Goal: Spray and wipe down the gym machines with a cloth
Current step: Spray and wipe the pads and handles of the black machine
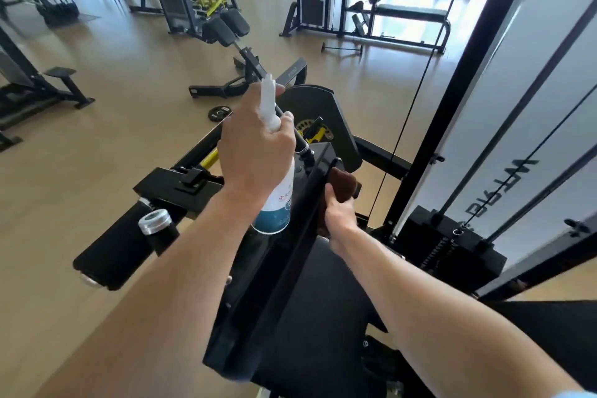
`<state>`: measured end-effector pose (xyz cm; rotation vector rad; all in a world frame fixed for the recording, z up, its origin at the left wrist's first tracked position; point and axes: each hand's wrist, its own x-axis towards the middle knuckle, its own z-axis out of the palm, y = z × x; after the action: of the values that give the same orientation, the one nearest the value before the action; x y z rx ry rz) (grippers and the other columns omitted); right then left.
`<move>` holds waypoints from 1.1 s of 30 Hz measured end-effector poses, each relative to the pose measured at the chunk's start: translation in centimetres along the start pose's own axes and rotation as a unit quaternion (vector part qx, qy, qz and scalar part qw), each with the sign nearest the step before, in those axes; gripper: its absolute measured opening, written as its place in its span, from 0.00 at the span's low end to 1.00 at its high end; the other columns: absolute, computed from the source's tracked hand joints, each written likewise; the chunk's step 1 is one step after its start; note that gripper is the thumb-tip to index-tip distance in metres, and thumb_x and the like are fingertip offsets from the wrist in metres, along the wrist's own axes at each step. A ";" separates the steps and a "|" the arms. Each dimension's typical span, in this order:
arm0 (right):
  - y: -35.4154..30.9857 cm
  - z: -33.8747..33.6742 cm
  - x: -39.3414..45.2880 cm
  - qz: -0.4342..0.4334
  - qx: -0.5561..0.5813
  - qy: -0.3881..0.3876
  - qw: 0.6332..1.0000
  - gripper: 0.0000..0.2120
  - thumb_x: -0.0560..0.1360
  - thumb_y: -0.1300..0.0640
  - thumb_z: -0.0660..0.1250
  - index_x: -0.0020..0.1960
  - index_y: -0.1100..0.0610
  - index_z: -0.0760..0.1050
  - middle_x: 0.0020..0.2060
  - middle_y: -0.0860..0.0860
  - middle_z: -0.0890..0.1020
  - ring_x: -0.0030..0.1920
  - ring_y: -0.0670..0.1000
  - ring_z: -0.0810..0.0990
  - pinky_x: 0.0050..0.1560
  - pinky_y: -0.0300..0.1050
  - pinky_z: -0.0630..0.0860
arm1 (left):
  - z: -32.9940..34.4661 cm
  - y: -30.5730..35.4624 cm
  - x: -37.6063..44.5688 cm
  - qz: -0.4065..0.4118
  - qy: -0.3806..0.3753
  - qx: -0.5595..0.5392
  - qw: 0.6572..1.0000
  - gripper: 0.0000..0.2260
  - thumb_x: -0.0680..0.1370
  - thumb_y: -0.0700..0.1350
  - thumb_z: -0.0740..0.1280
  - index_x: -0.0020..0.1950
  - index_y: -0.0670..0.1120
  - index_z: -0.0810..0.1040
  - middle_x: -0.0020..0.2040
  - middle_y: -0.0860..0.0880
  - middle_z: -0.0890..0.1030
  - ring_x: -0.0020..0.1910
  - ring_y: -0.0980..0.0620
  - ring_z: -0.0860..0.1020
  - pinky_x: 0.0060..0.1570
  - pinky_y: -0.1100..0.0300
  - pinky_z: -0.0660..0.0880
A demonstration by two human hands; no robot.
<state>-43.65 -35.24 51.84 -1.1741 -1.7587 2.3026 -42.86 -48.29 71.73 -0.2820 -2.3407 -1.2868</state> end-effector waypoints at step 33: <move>20.8 1.0 -24.4 -0.075 -0.068 -0.056 0.993 0.38 0.71 0.27 0.66 0.77 0.32 0.55 0.68 0.44 0.76 0.65 0.47 0.77 0.66 0.50 0.72 | -13.7 -10.5 -22.3 -0.208 -0.047 0.010 0.977 0.10 0.78 0.41 0.71 0.56 0.52 0.78 0.31 0.51 0.81 0.31 0.54 0.82 0.45 0.56 0.80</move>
<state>-18.11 -54.31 47.85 -0.9081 -1.9942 2.2345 -23.43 -64.68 59.56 0.1704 -2.5830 -1.4614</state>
